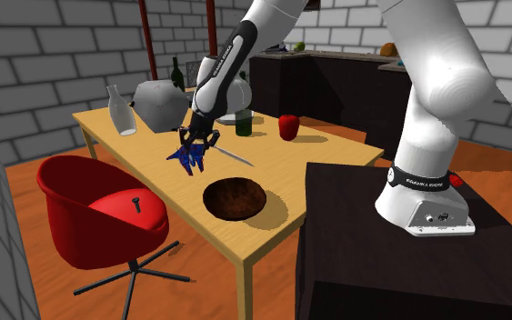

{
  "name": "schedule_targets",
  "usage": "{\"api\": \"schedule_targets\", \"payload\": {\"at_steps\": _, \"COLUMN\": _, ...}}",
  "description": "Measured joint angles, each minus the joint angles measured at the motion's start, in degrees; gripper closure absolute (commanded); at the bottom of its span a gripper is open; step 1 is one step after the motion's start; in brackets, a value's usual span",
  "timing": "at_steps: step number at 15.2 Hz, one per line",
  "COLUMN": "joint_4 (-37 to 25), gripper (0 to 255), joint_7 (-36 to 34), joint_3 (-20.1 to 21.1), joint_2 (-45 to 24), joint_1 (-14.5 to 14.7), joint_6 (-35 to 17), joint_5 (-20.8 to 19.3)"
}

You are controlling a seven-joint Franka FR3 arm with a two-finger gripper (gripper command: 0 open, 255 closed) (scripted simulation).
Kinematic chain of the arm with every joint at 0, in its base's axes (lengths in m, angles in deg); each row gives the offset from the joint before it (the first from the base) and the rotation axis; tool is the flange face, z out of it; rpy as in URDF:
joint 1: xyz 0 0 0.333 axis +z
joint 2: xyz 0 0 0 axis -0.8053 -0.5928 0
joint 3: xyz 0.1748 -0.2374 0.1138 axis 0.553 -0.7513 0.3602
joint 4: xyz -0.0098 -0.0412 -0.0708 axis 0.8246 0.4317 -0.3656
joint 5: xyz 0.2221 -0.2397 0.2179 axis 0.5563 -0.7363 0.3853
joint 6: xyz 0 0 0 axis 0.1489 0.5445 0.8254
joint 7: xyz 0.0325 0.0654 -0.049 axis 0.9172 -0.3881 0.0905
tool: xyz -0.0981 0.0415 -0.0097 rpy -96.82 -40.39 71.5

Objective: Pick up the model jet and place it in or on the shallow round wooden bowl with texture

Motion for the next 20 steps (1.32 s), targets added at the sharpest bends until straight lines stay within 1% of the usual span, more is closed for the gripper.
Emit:
{"api": "schedule_targets", "payload": {"at_steps": 9, "joint_4": 1.11, "gripper": 255, "joint_7": -1.04, "joint_3": -1.44, "joint_2": 5.88, "joint_1": 1.1, "joint_6": 4.82, "joint_5": -0.94}}
{"api": "schedule_targets", "payload": {"at_steps": 12, "joint_4": 7.09, "gripper": 255, "joint_7": -2.11, "joint_3": -1.83, "joint_2": 9.97, "joint_1": 2.52, "joint_6": 2.9, "joint_5": -1.21}}
{"api": "schedule_targets", "payload": {"at_steps": 15, "joint_4": 14.39, "gripper": 255, "joint_7": -4.14, "joint_3": -2.62, "joint_2": 14.64, "joint_1": 4.89, "joint_6": 0.24, "joint_5": -1.94}}
{"api": "schedule_targets", "payload": {"at_steps": 18, "joint_4": 22.0, "gripper": 255, "joint_7": -6.64, "joint_3": -3.86, "joint_2": 19.88, "joint_1": 7.56, "joint_6": -2.18, "joint_5": -3.29}}
{"api": "schedule_targets", "payload": {"at_steps": 20, "joint_4": 26.26, "gripper": 255, "joint_7": -9.26, "joint_3": -5.18, "joint_2": 22.92, "joint_1": 9.86, "joint_6": -3.42, "joint_5": -5.09}}
